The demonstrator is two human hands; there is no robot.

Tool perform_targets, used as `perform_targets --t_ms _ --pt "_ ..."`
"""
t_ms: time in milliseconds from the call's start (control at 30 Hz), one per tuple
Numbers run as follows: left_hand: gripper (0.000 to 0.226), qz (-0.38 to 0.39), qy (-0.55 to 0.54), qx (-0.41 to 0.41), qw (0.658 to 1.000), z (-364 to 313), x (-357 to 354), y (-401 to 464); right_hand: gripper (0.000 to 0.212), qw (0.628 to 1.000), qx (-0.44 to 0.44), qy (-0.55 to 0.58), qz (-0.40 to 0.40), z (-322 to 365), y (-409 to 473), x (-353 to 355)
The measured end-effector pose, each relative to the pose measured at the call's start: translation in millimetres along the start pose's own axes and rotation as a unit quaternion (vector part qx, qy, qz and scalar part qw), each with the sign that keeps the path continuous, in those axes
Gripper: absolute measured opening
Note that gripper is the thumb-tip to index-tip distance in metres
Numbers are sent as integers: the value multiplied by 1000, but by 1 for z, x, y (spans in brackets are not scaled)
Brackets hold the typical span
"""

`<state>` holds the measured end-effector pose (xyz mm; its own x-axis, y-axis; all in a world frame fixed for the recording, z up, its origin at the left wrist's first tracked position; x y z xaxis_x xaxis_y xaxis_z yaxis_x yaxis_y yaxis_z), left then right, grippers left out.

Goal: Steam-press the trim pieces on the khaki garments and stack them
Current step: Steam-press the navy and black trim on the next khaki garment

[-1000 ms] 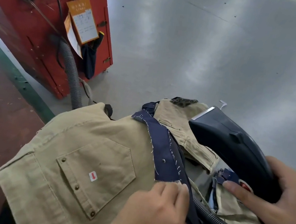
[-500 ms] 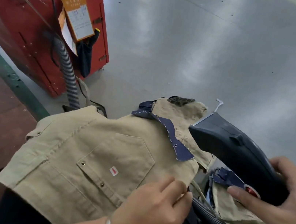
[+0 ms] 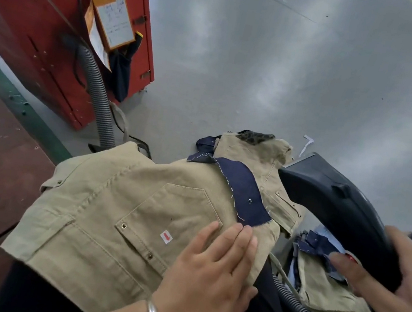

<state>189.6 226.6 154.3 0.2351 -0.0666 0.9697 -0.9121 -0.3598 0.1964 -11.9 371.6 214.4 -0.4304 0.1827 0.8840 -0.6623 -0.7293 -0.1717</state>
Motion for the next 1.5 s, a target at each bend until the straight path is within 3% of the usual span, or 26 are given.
perform_targets --t_ms 233,500,700,967,1067,1200,1267,1500 --pt "48 -43 46 57 996 -15 -7 -1 52 999 31 -31 -3 69 -11 5" --pt "46 -85 63 64 992 -16 -9 -2 34 999 21 -10 33 89 -6 0" --pt "46 -80 62 61 993 -15 -8 -2 43 996 -18 -15 83 86 -1 -4" --pt "48 -43 23 75 996 -9 -3 -3 73 996 -32 -20 81 77 6 4" --pt "48 -51 36 73 995 -10 -3 -4 64 995 -31 -30 91 80 8 10" --pt "47 -61 42 75 994 -8 -3 -4 37 996 -32 -31 83 84 10 11" --pt "47 -64 42 79 994 -8 -3 -5 37 994 -36 -35 95 85 10 8" --pt "46 -77 81 69 991 -11 -5 -5 78 990 -30 -48 129 95 8 6"
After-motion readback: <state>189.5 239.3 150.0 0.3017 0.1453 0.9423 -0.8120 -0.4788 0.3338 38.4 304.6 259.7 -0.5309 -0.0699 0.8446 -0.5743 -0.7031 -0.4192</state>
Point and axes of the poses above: each hand's wrist, its own y-axis towards the middle knuckle, its own x-axis out of the back of the hand, z = x × y, the point moved 4 cm from there along y, towards the middle knuckle, and after that the axes turned 2 degrees about x, right-handed, at the moved point
